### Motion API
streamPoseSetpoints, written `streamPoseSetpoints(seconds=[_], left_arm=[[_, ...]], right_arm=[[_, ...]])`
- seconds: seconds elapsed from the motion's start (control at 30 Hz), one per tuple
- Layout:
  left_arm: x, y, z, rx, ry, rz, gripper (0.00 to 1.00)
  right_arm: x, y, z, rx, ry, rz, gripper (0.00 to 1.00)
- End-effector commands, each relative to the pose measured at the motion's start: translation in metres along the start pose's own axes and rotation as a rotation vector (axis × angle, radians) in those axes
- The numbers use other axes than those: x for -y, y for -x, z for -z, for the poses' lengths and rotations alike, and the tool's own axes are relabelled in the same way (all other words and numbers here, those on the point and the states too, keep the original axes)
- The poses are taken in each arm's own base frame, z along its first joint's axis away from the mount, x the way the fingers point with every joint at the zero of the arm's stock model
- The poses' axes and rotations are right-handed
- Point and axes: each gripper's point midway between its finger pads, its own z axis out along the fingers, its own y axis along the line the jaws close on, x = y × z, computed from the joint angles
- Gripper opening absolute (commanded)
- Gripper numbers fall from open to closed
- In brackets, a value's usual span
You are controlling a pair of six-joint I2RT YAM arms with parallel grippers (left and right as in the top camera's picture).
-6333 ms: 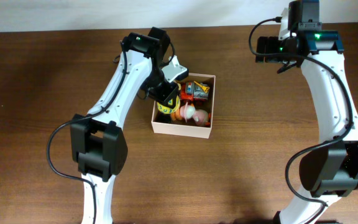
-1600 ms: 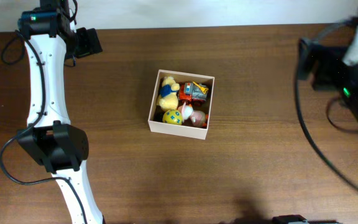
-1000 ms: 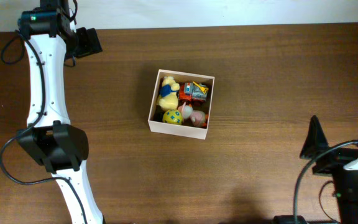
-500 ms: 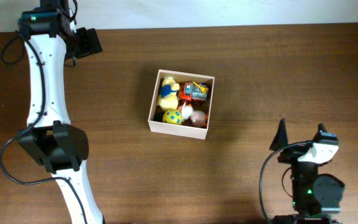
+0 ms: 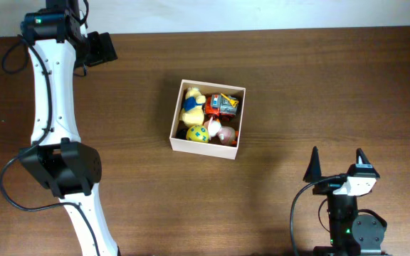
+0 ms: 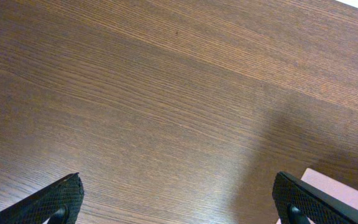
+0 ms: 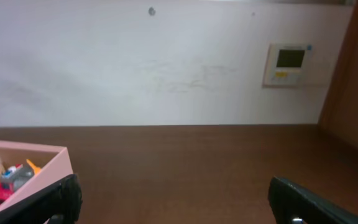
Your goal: Pack container
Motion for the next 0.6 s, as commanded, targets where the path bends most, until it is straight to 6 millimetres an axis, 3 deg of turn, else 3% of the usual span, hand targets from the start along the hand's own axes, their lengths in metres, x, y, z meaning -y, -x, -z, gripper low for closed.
streamPoseSetpoints(seconds=[0.0, 0.57], left_arm=[[-0.001, 0.003, 0.002, 0.012, 0.005, 0.011, 0.99], [-0.001, 0.003, 0.002, 0.012, 0.005, 0.011, 0.99]], right_arm=[[-0.006, -0.006, 0.001, -0.014, 0.037, 0.063, 0.99], [-0.011, -0.038, -0.001, -0.067, 0.064, 0.050, 0.99]])
